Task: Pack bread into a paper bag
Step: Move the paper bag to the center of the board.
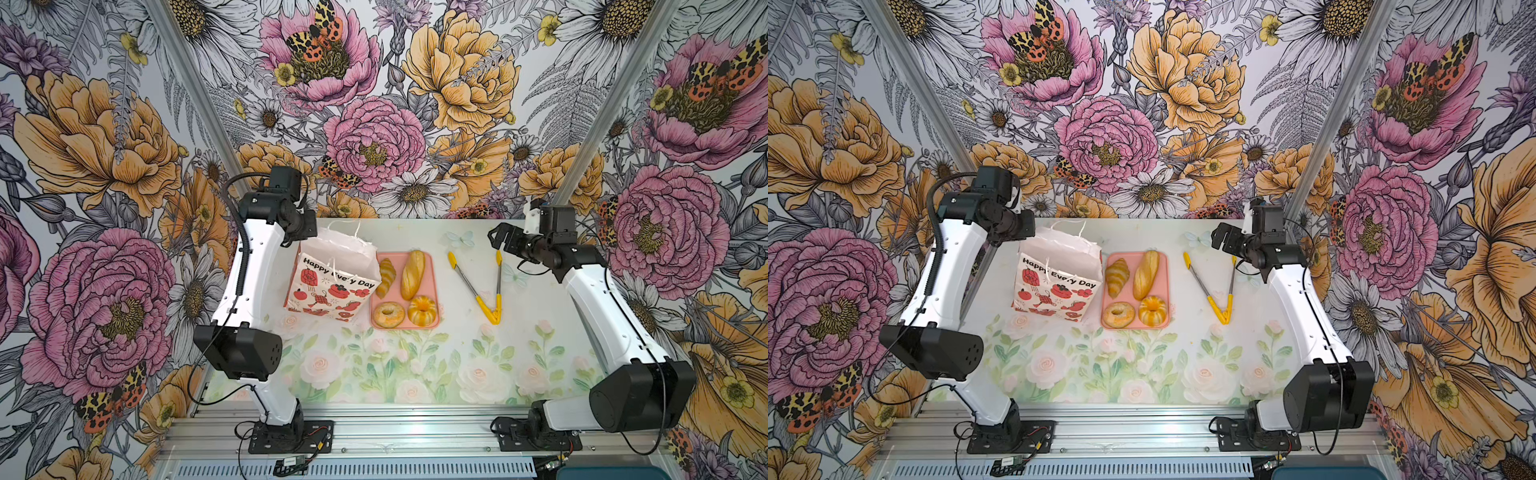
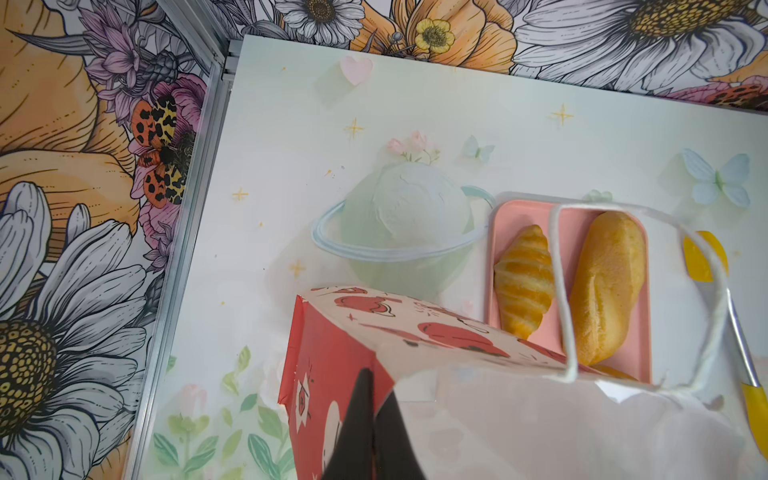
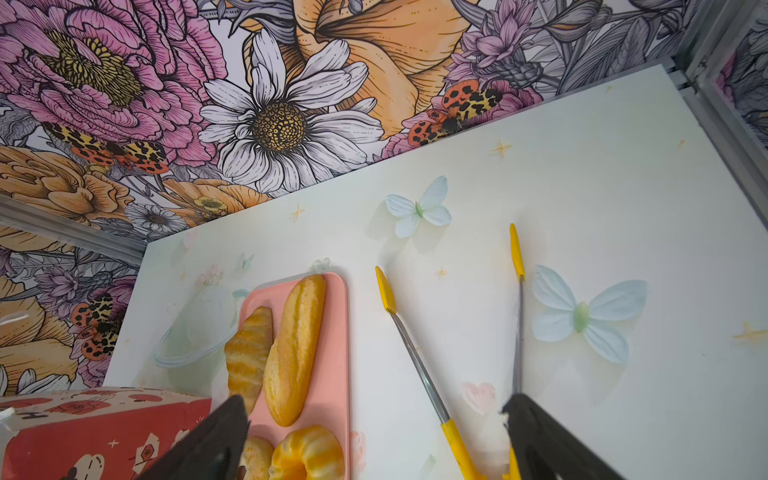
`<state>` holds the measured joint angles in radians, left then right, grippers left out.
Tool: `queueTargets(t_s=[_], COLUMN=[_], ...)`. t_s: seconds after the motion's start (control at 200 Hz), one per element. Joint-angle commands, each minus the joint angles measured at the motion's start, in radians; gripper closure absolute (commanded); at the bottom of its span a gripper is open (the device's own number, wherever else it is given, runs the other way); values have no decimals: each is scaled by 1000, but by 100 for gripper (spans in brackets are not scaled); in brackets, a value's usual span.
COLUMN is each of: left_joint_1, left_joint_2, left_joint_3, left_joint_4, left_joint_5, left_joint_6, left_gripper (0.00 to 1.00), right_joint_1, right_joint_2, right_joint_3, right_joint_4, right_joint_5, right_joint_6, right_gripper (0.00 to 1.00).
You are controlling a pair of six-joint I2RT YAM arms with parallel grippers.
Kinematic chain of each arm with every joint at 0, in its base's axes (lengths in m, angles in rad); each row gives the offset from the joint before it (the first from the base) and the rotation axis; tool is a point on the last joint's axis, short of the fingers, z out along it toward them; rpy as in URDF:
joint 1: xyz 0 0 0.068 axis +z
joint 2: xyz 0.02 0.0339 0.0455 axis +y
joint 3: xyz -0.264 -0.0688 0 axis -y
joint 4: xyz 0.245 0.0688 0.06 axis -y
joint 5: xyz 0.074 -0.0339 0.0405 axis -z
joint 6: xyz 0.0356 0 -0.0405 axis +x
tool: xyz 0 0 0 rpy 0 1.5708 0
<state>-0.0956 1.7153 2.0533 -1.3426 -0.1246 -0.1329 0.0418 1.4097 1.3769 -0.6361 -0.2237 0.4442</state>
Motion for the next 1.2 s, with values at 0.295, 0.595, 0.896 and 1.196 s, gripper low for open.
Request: queueTargets(t_s=[0.295,0.595,0.896,1.196], left_joint_1=[45,45,45,35], left_joint_2=[-132,-229,-282,-88], left_joint_3=[-136,-241,-229,-116], left_joint_4=[26,26,23,16], left_joint_5=[7,4,-13,-94], left_joint_6=[-21,-36,8,318], left_gripper=[100,21,22,19], right_joint_1=[36,61,82,89], right_joint_2=[33,67,103,113], right_joint_3=[-1,23,47,61], right_joint_4=[26,25,25,27], right_joint_5=[-20,-24,-23,-18], right_joint_6=[-10,-21,-22,-22], right_gripper=[1,1,1,1])
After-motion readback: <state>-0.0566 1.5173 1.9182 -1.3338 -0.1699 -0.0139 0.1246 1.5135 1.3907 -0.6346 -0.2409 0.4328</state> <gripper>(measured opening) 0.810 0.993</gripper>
